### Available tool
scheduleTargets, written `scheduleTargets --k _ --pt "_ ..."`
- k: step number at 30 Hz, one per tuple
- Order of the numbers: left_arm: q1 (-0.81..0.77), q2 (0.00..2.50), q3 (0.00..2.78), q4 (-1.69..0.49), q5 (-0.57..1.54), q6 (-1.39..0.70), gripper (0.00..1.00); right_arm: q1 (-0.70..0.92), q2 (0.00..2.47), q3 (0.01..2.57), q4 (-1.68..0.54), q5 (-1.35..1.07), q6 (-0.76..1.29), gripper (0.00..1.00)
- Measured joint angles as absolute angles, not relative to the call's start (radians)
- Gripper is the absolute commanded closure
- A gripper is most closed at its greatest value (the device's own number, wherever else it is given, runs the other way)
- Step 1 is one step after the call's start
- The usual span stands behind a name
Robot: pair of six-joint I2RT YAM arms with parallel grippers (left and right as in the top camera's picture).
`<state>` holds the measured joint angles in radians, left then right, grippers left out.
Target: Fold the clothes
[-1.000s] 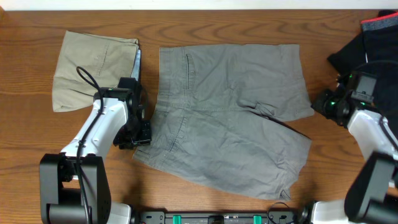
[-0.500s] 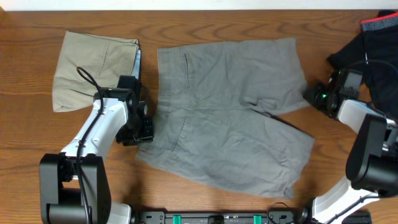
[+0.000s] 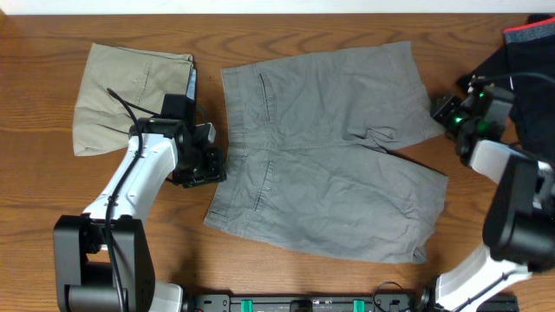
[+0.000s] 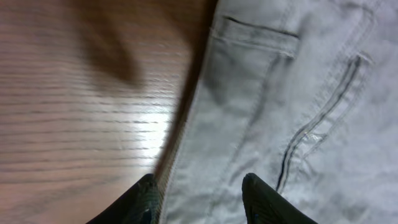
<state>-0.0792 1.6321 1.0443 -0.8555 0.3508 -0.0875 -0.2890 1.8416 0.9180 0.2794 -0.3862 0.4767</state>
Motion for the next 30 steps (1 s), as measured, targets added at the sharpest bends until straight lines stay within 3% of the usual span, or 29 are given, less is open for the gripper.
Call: scheduleTargets --k 8,15,20,30 --pt "-0.079 1.632 1.044 -0.883 0.387 -0.051 0.53 -0.296 1.378 0.929 -0.257 -0.401 0.394 0.6" --pt "-0.079 1.632 1.045 -0.886 0.391 -0.047 0.53 -0.297 1.237 0.926 -0.765 -0.183 0.419 0.51" --pt "-0.079 1.632 1.045 -0.886 0.391 -0.047 0.53 -0.308 1.292 0.887 -0.814 -0.084 0.429 0.5" --pt "-0.079 1.632 1.045 -0.885 0.392 -0.047 0.53 -0.337 1.56 0.879 -0.685 -0.048 0.39 0.52"
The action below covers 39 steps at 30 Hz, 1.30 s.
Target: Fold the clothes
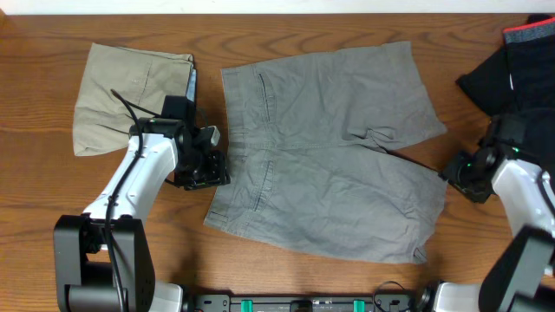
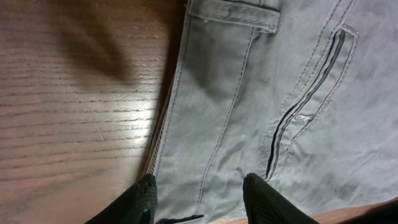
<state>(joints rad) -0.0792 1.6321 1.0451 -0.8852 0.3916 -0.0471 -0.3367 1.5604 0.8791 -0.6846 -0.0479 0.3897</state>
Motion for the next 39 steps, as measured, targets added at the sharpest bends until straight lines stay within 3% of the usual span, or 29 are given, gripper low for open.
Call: scheduleTargets --k 3,7,9,19,21,22,23,25,31,36,39 --pt "-0.079 1.632 1.045 -0.886 0.393 -0.047 0.53 -0.337 1.628 0.879 -0.672 -0.054 0.383 0.59" --pt "-0.079 1.632 1.045 -0.885 0.393 -0.047 0.52 -0.337 1.676 0.874 -0.641 -0.091 0.364 0.9" --pt "-0.079 1.632 1.045 -0.885 0.393 -0.047 0.52 -0.337 1.679 0.872 -0.608 -0.124 0.356 0.97" --pt "-0.079 1.632 1.045 -0.884 0.394 -0.047 0.52 -0.34 1.547 0.9 -0.574 -0.136 0.347 0.99" --pt "-0.079 1.632 1.045 -0.882 0.394 -0.047 0.52 -0.341 1.505 0.914 -0.577 -0.125 0.348 0.93" --pt "-0.079 1.632 1.045 -0.881 0.393 -0.047 0.52 -0.341 1.492 0.921 -0.595 -0.123 0.346 0.75" --pt "-0.079 1.632 1.045 -0.881 0.393 -0.047 0.52 -0.341 1.484 0.925 -0.61 -0.12 0.352 0.62" --pt "-0.079 1.632 1.045 -0.881 0.394 -0.047 0.52 -0.341 1.481 0.926 -0.665 -0.116 0.35 0.52" --pt "-0.079 1.632 1.045 -0.874 0.394 -0.046 0.51 -0.341 1.514 0.889 -0.69 -0.113 0.352 0.44" --pt "-0.079 1.632 1.045 -0.867 0.393 -0.046 0.51 -0.341 1.602 0.87 -0.642 -0.122 0.356 0.44" --pt "-0.079 1.632 1.045 -0.867 0.394 -0.045 0.51 -0.341 1.646 0.868 -0.613 -0.138 0.356 0.5"
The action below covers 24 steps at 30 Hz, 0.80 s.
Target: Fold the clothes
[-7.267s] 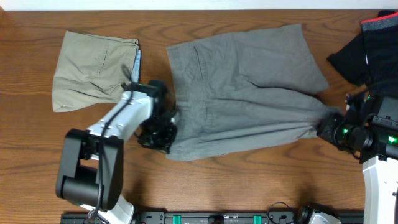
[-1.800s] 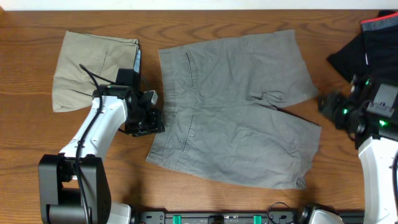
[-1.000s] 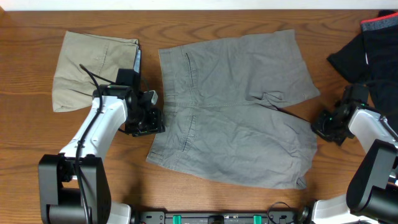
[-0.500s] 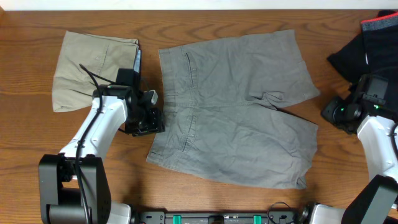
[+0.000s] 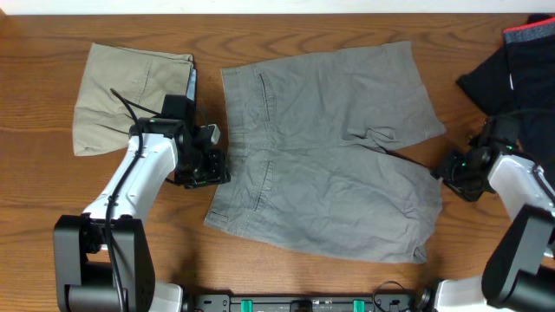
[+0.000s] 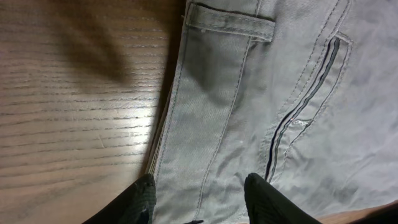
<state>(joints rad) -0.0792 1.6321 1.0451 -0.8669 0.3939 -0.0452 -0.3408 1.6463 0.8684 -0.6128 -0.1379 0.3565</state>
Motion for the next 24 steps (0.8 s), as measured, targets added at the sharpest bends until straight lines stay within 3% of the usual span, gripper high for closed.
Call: scheduleTargets --k 2,4,8,16,24 --pt "-0.079 1.632 1.045 -0.867 0.393 -0.044 0.51 -0.341 1.673 0.868 -0.602 -0.148 0.359 0.6" --pt "-0.079 1.632 1.045 -0.867 0.394 -0.044 0.51 -0.341 1.684 0.87 -0.594 -0.151 0.358 0.78" --pt "-0.079 1.632 1.045 -0.867 0.394 -0.044 0.51 -0.341 1.693 0.87 -0.58 -0.16 0.363 0.99" --pt "-0.079 1.632 1.045 -0.867 0.394 -0.044 0.51 -0.341 1.664 0.872 -0.635 -0.16 0.363 0.99" --pt "-0.079 1.632 1.045 -0.868 0.394 -0.044 0.51 -0.341 1.441 0.895 -0.643 -0.085 0.376 0.99"
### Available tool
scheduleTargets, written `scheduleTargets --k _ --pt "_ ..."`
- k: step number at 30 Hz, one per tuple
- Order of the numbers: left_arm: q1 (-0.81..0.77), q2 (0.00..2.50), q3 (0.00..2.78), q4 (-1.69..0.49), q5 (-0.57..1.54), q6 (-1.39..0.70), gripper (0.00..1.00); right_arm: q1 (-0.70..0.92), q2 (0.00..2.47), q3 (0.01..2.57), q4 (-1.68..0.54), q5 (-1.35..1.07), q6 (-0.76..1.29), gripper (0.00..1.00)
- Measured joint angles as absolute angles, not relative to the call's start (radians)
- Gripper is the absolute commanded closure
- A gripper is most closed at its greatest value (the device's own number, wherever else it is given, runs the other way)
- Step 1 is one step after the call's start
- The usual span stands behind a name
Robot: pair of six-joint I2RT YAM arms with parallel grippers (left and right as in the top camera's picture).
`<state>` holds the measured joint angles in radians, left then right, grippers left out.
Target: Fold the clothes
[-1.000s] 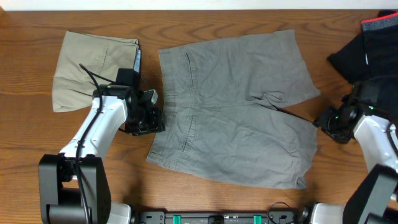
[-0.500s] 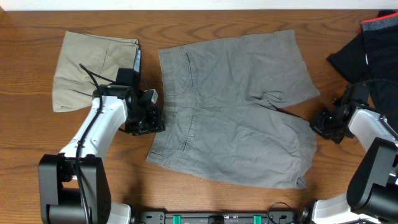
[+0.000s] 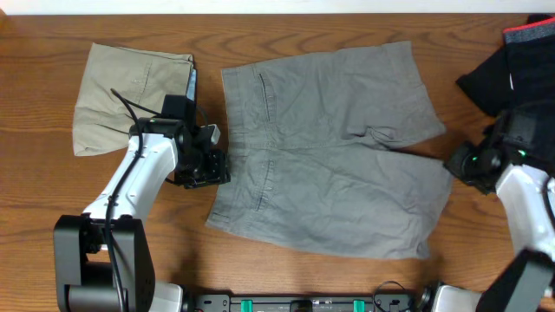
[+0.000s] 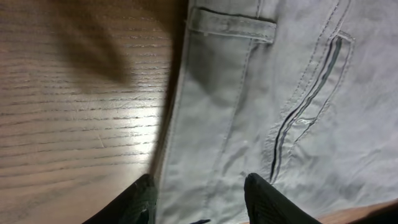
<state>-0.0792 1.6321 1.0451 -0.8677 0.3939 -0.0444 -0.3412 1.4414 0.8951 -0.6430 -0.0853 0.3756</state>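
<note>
The grey shorts (image 3: 329, 147) lie spread flat mid-table, waistband to the left and legs to the right. My left gripper (image 3: 211, 166) sits at the waistband's left edge. In the left wrist view its fingers (image 4: 264, 198) stand apart, open, with the waistband (image 4: 205, 124) and a belt loop (image 4: 233, 26) between and ahead of them. My right gripper (image 3: 462, 162) is at the right edge of the nearer leg, whose hem corner (image 3: 447, 178) reaches its tips, so it looks shut on the hem.
A folded khaki garment (image 3: 130, 91) lies at the back left, close behind the left arm. A dark pile of clothes (image 3: 512, 65) with a red-trimmed piece sits at the back right, beside the right arm. Bare wood (image 3: 52, 199) surrounds the shorts.
The right gripper has shifted a little right and back, and the nearer leg's hem corner has come with it, stretching that leg out. The left gripper stays at the waistband, still open.
At first the right gripper was up by the dark pile and the left one at the waistband. Then the right gripper stood beside the nearer leg's hem, then against it. Now the hem sits further right. The left gripper edged slightly along the waistband early on.
</note>
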Motion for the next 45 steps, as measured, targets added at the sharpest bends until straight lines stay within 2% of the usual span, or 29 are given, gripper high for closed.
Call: scheduleTargets --k 4,5,8,12,25,28,29,30,31,32,33,37,40,43,44,45 --pt "-0.079 1.632 1.045 -0.867 0.394 -0.044 0.51 -0.341 1.403 0.903 -0.673 -0.017 0.408 0.99" --pt "-0.079 1.632 1.045 -0.868 0.394 -0.044 0.51 -0.341 1.405 0.903 -0.683 0.003 0.418 0.96" --pt "-0.079 1.632 1.045 -0.867 0.394 -0.044 0.51 -0.341 1.418 0.903 -0.688 0.071 0.447 0.78" --pt "-0.079 1.632 1.045 -0.867 0.394 -0.044 0.51 -0.342 1.452 0.903 -0.676 0.123 0.463 0.67" --pt "-0.079 1.632 1.045 -0.868 0.394 -0.044 0.51 -0.342 1.472 0.902 -0.892 -0.001 0.427 0.66" --pt "-0.079 1.632 1.045 -0.867 0.394 -0.044 0.51 -0.341 1.472 0.881 -0.884 -0.014 0.416 0.63" --pt "-0.079 1.632 1.045 -0.866 0.394 -0.044 0.51 -0.341 1.472 0.865 -0.85 -0.019 0.413 0.67" --pt "-0.079 1.632 1.045 -0.863 0.393 -0.044 0.51 -0.341 1.472 0.849 -0.815 -0.025 0.406 0.82" --pt "-0.079 1.632 1.045 -0.863 0.394 -0.044 0.51 -0.342 1.472 0.833 -0.765 -0.035 0.395 0.92" --pt "-0.079 1.632 1.045 -0.859 0.394 -0.044 0.51 -0.342 1.472 0.813 -0.707 -0.054 0.385 0.96" --pt "-0.079 1.632 1.045 -0.857 0.393 -0.044 0.52 -0.342 1.473 0.793 -0.643 -0.086 0.374 0.98" --pt "-0.079 1.632 1.045 -0.853 0.394 -0.043 0.68 -0.341 1.473 0.736 -0.463 -0.231 0.351 0.99" --pt "-0.079 1.632 1.045 -0.82 0.395 -0.041 0.85 -0.336 1.473 0.704 -0.347 -0.315 0.344 0.99" --pt "-0.079 1.632 1.045 -0.769 0.397 -0.032 0.86 -0.321 1.473 0.693 -0.279 -0.358 0.332 0.99" --pt "-0.079 1.632 1.045 -0.765 0.398 -0.032 0.83 -0.312 1.473 0.693 -0.267 -0.369 0.325 0.99" --pt "-0.079 1.632 1.045 -0.772 0.397 -0.029 0.74 -0.306 1.473 0.693 -0.263 -0.377 0.319 0.98"
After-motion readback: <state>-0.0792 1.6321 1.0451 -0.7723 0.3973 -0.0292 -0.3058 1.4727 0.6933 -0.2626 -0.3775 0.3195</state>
